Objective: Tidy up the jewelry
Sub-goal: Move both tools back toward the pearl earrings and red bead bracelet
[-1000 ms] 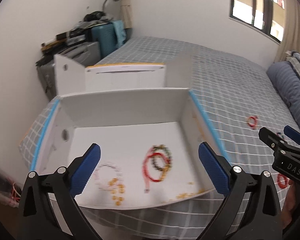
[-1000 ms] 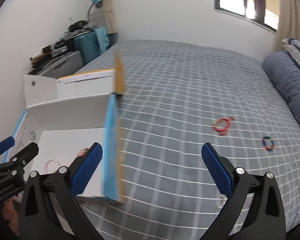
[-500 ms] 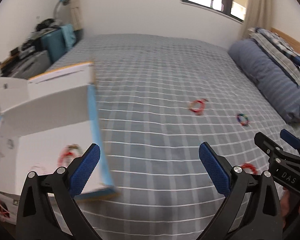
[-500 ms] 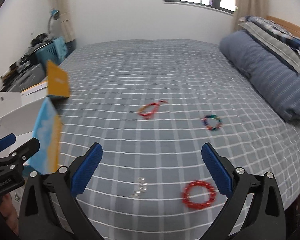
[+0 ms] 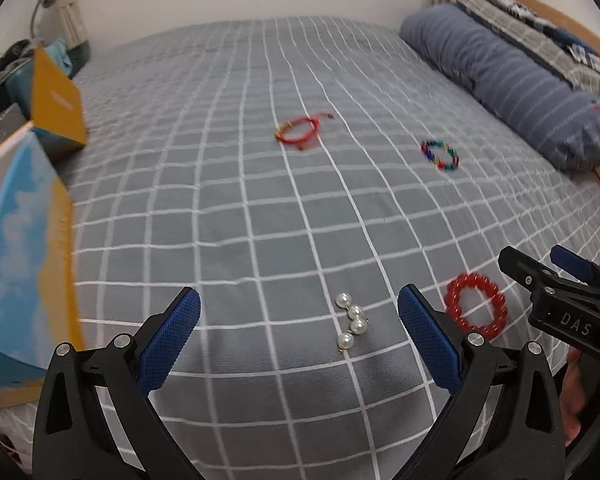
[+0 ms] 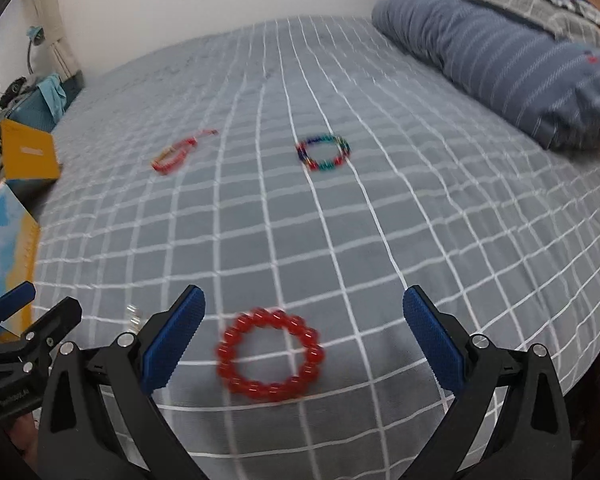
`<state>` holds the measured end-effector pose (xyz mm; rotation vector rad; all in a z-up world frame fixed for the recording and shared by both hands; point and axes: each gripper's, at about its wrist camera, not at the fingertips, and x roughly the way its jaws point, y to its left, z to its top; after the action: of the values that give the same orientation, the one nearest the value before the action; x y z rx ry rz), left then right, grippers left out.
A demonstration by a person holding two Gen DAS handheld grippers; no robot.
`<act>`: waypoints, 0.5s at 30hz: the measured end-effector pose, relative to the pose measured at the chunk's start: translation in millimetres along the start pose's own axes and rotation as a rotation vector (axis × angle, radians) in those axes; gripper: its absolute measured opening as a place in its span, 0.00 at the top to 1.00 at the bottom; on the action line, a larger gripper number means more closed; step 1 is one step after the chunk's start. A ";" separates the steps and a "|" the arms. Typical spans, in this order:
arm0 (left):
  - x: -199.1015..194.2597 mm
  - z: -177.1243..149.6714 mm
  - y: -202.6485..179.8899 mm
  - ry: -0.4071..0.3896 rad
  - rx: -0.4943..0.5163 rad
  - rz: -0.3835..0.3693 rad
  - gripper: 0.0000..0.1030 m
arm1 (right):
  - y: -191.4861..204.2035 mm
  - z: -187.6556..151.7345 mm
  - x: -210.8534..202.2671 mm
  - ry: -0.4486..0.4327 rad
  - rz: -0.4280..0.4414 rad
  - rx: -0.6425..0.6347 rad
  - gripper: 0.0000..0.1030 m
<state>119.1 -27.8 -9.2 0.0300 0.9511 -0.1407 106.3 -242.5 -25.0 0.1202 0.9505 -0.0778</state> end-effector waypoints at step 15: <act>50.0 -19.4 -15.3 0.051 0.028 -0.046 0.06 | 1.0 -17.4 34.5 0.133 -0.005 -0.069 0.44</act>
<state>130.0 -46.6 -60.6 0.0375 1.0008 -0.1966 112.4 -239.6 -63.1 0.0603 1.0851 -0.0417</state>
